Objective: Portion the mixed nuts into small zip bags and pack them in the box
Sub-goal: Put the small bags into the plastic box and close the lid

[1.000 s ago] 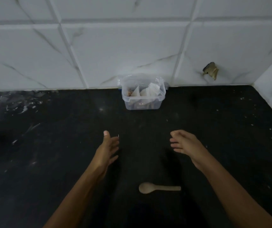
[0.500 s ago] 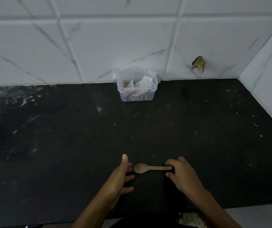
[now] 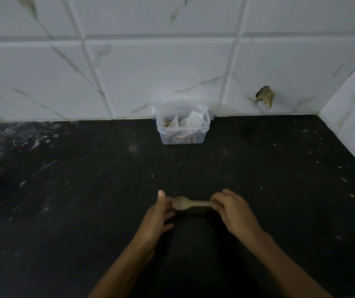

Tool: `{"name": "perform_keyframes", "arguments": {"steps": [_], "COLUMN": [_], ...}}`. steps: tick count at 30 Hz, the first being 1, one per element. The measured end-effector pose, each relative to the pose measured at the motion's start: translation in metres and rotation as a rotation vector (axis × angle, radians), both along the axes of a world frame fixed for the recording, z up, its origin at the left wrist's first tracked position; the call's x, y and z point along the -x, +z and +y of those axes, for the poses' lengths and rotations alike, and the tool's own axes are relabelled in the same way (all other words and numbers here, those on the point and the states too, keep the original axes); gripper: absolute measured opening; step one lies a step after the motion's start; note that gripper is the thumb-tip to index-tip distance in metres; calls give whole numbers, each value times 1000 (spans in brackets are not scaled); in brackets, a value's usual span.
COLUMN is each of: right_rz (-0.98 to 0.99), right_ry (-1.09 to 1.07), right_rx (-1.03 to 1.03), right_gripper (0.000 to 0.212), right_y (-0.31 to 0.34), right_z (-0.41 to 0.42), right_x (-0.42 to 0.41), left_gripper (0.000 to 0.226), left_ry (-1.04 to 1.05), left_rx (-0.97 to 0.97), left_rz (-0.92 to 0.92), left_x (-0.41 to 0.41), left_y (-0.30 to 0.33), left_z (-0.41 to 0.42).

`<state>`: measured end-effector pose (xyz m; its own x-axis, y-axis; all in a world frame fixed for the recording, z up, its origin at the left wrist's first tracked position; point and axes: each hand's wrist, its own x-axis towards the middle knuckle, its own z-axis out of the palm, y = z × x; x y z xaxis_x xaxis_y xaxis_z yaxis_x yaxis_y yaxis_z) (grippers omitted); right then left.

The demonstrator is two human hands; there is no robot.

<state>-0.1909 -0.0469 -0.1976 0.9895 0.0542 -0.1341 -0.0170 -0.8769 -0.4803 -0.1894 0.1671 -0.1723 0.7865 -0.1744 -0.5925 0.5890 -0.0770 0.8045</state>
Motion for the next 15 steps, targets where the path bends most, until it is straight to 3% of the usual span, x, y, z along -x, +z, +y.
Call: {"name": "perform_keyframes", "arguments": {"steps": [2, 8, 15], "right_rz": [-61, -167, -126], "right_ry": [-1, -9, -4], "right_rx": [-22, 13, 76], "right_gripper": [13, 13, 14], "right_y": [5, 7, -17], "right_z": [-1, -5, 1], "right_x": [-29, -120, -186], "left_gripper": [51, 67, 73], "left_ry": [40, 122, 144], "left_rx": [-3, -7, -29], "left_rz": [-64, -119, -86], "left_x": [-26, -106, -175], "left_y": [6, 8, -13], "left_z": [0, -2, -11]}}
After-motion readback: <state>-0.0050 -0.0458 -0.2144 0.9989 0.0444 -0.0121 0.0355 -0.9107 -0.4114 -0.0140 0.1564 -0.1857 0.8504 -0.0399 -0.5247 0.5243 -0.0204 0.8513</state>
